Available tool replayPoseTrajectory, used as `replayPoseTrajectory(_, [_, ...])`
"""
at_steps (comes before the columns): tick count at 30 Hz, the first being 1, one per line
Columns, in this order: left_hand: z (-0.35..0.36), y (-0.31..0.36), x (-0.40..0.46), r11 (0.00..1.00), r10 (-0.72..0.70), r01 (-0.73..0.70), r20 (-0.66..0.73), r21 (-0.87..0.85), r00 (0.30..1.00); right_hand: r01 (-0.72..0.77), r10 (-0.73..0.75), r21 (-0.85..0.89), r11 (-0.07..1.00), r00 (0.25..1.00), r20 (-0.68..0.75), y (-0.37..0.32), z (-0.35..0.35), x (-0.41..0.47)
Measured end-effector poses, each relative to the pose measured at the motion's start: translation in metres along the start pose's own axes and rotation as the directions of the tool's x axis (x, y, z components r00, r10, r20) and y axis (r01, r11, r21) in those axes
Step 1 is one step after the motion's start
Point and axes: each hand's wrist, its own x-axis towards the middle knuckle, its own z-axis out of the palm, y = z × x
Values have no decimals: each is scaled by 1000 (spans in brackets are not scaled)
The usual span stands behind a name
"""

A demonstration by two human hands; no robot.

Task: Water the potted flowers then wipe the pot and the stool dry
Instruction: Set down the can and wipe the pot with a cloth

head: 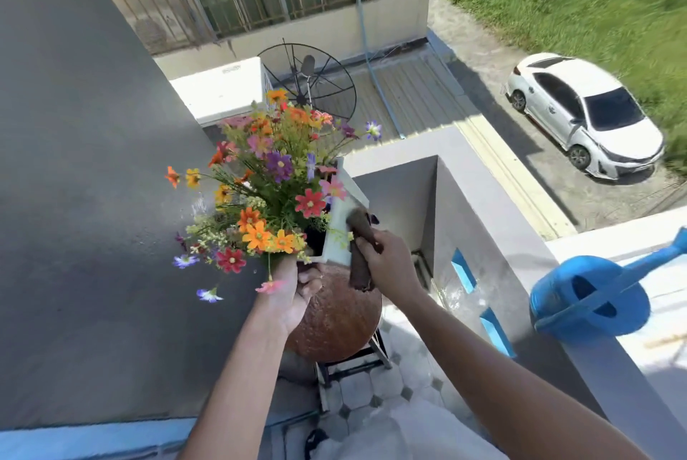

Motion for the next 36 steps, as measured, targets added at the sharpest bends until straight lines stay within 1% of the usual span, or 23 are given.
replayPoseTrajectory(2, [2, -2, 0, 999, 16, -16, -2, 29, 1000, 10, -9, 34, 999, 1000, -11, -13, -1, 3])
replayPoseTrajectory(6, [5, -5, 2, 998, 14, -14, 6, 66, 1000, 137, -122, 166, 977, 988, -95, -62, -14, 15])
replayPoseTrajectory(9, [8, -3, -5, 998, -1, 0, 23, 66, 1000, 168, -140, 159, 973, 975, -173, -70, -21, 31])
replayPoseTrajectory(11, [8, -1, -7, 1000, -18, 17, 39, 15, 999, 119, -95, 116, 986, 976, -196, -57, -24, 42])
replayPoseTrajectory(13, [7, 1, -9, 999, -43, 44, 60, -21, 997, 14, 3, 84, 996, 981, -195, -34, -27, 49])
replayPoseTrajectory(16, [1, 2, -8, 999, -46, 46, 45, 7, 998, -189, 205, 132, 973, 971, -122, -10, -29, 55])
replayPoseTrajectory(17, [0, 3, -7, 999, -45, 44, 42, 21, 998, -215, 231, 149, 965, 967, -103, -10, -29, 57])
replayPoseTrajectory(18, [1, 3, -6, 999, -44, 43, 40, 30, 998, -203, 218, 147, 968, 971, -97, -16, -29, 58])
replayPoseTrajectory(19, [1, 2, -4, 998, -43, 41, 40, 39, 998, -154, 168, 132, 979, 980, -105, -28, -31, 59])
replayPoseTrajectory(22, [8, 0, -2, 999, -26, 24, 28, 48, 999, 93, -80, 116, 989, 990, -114, -72, -32, 56])
replayPoseTrajectory(24, [12, 2, -1, 1000, -20, 19, 17, 7, 1000, 213, -205, 98, 972, 974, -93, -86, -28, 46])
replayPoseTrajectory(26, [14, 9, -1, 998, -22, 23, 20, -64, 1000, 279, -275, 98, 955, 960, -55, -81, -20, 27])
replayPoseTrajectory(27, [13, 12, 0, 995, -21, 23, 21, -97, 1000, 289, -287, 93, 953, 957, -33, -71, -15, 17])
replayPoseTrajectory(29, [10, 16, 3, 994, -13, 15, 14, -108, 1000, 254, -254, 57, 966, 967, -11, -45, -7, 0])
replayPoseTrajectory(32, [4, 14, 8, 999, 0, 0, 11, -49, 1000, 111, -112, -9, 994, 994, -11, -17, 0, -6])
replayPoseTrajectory(34, [3, 10, 12, 1000, -1, 1, 1, -20, 1000, 71, -71, 1, 998, 997, -20, -21, 0, -1])
replayPoseTrajectory(36, [6, 7, 13, 1000, -6, 5, -6, -10, 1000, 113, -109, 62, 992, 992, -64, -41, -2, 5])
